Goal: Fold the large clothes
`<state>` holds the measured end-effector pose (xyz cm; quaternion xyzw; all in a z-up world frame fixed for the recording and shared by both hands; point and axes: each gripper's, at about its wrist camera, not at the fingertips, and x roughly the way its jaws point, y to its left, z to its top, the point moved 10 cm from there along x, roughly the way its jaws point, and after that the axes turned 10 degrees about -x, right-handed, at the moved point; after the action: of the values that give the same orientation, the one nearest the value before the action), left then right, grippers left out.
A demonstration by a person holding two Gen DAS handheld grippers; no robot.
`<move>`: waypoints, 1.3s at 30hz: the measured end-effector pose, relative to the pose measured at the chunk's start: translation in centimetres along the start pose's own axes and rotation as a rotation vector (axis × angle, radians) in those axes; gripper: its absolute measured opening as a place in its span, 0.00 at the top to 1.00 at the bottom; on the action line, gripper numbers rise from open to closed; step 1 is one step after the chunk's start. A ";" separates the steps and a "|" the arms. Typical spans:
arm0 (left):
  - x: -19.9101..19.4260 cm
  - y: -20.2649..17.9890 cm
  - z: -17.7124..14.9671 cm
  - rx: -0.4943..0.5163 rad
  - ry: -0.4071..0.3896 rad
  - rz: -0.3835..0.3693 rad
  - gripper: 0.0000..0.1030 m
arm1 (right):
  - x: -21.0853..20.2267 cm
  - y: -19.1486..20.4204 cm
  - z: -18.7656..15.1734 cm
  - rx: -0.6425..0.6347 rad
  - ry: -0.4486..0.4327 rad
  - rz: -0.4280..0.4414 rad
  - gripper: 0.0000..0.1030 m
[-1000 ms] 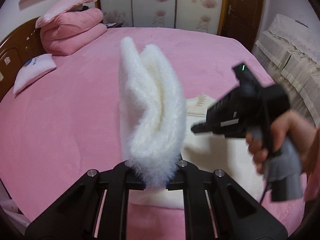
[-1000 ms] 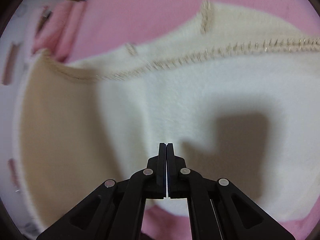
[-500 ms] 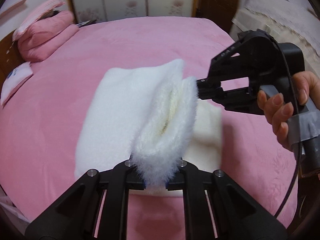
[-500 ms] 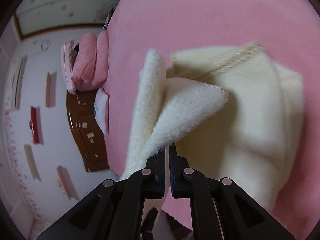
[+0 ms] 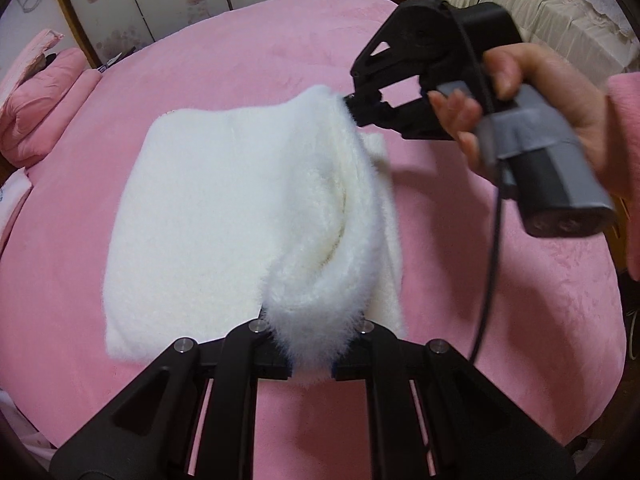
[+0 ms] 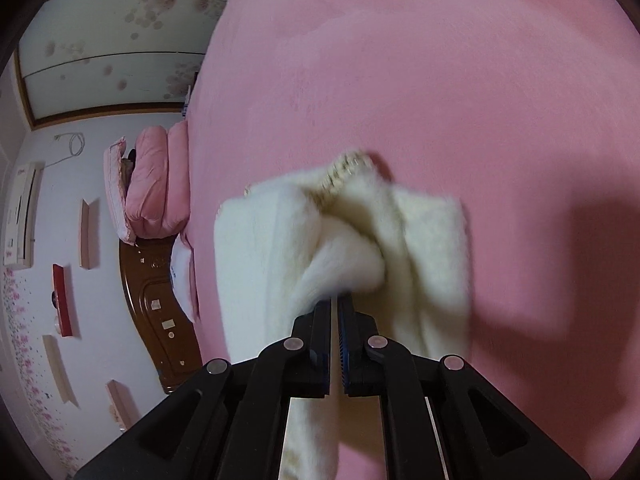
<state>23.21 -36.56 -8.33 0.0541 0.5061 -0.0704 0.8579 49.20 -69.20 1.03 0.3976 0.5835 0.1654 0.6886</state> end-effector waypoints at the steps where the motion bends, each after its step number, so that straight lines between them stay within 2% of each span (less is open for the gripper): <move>1: -0.2 0.8 0.2 -0.019 -0.001 -0.008 0.92 | 0.3 0.4 0.7 -0.009 -0.004 0.012 0.96; 4: -0.7 1.4 -0.2 -0.055 0.000 -0.027 0.92 | -1.3 2.4 2.6 -0.088 -0.062 0.031 0.96; 8: 1.9 0.4 -1.5 0.023 0.083 -0.006 0.92 | -4.4 5.0 6.6 -0.179 -0.194 0.088 0.95; 11: 4.3 -0.5 -2.6 0.052 0.148 -0.011 0.91 | -8.0 5.1 7.6 -0.172 -0.252 0.104 0.76; 12: 4.8 -0.6 -2.7 0.061 0.161 -0.011 0.91 | -9.1 5.0 7.9 -0.174 -0.244 0.090 0.70; 14: 5.6 -0.9 -2.5 0.069 0.197 -0.004 0.86 | -10.1 4.5 8.0 -0.190 -0.193 0.066 0.70; 15: 5.6 -1.3 -2.3 0.060 0.212 -0.021 0.77 | -10.8 4.2 7.5 -0.194 -0.160 0.049 0.70; 16: 5.6 -1.6 -2.3 0.051 0.234 -0.046 0.58 | -11.5 4.1 6.8 -0.197 -0.138 0.045 0.70; 18: 5.3 -2.8 -3.0 0.024 0.325 -0.146 0.40 | -12.8 4.1 4.7 -0.189 -0.092 0.037 0.70; 19: 5.0 -3.2 -3.3 0.021 0.341 -0.159 0.40 | -13.4 4.2 3.9 -0.182 -0.073 0.031 0.70; 22: 3.6 -2.8 -3.3 0.004 0.364 -0.156 0.40 | -16.5 3.3 -1.6 -0.182 -0.030 -0.007 0.70; 24: 2.5 -1.3 -3.7 -0.046 0.390 -0.146 0.40 | -15.2 3.9 -6.6 -0.182 0.008 -0.038 0.70; 27: 0.9 1.7 -3.8 -0.107 0.400 -0.106 0.40 | -15.9 4.3 -11.2 -0.195 0.058 -0.086 0.68; 28: 0.4 2.3 -3.7 -0.114 0.396 -0.093 0.40 | -13.0 4.7 -14.7 -0.194 0.072 -0.104 0.63; 30: -0.3 4.4 -3.3 -0.132 0.383 -0.049 0.40 | -12.9 5.2 -17.5 -0.185 0.095 -0.131 0.58; 32: -1.3 6.2 -2.6 -0.154 0.373 -0.005 0.40 | -13.3 5.3 -19.9 -0.182 0.108 -0.176 0.58; 35: -1.2 8.7 0.1 -0.173 0.360 0.015 0.40 | -11.7 5.8 -22.9 -0.175 0.133 -0.239 0.58; 36: -1.2 9.1 0.9 -0.170 0.359 0.010 0.40 | -12.0 6.2 -23.7 -0.180 0.132 -0.247 0.61; 37: -0.9 9.6 2.0 -0.162 0.361 0.006 0.40 | -12.2 6.7 -24.1 -0.187 0.128 -0.254 0.73; 39: -1.4 12.1 2.3 -0.146 0.357 0.005 0.40 | -9.9 9.3 -23.8 -0.229 0.126 -0.298 0.86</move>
<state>26.66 -24.95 -5.73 0.0048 0.6539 -0.0209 0.7563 26.50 -61.74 14.55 0.2149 0.6550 0.1516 0.7084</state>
